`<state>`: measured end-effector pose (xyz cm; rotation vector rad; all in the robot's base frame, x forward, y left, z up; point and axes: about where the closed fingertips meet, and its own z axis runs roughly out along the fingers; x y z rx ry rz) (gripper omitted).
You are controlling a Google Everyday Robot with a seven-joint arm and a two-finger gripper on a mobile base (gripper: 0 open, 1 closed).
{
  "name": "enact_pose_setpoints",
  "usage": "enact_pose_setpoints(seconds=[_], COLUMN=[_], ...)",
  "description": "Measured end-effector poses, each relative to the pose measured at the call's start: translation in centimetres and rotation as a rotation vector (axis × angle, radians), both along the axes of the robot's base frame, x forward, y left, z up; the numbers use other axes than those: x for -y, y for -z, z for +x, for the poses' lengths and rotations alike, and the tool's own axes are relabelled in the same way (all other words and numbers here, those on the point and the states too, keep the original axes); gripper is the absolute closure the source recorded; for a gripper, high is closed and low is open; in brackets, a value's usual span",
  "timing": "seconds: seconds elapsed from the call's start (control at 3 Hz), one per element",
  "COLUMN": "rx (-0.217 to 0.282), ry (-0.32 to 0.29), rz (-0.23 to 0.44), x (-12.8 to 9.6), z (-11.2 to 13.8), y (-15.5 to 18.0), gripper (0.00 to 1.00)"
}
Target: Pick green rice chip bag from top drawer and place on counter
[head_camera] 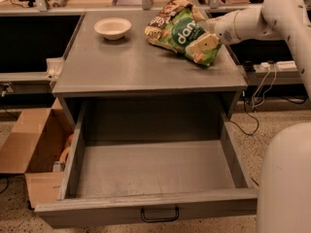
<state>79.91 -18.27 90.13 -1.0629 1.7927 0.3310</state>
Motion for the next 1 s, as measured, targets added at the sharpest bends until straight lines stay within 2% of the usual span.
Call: enact_pose_setpoints(seconds=[0.33, 0.67, 1.0], rx=[0.033, 0.141, 0.287], ry=[-0.020, -0.056, -0.092], rz=[0.031, 0.103, 0.154], x=[-0.3, 0.0, 0.5], z=[-0.1, -1.1, -2.8], y=[-1.4, -6.4, -12.8], gripper=[0.00, 0.00, 0.00])
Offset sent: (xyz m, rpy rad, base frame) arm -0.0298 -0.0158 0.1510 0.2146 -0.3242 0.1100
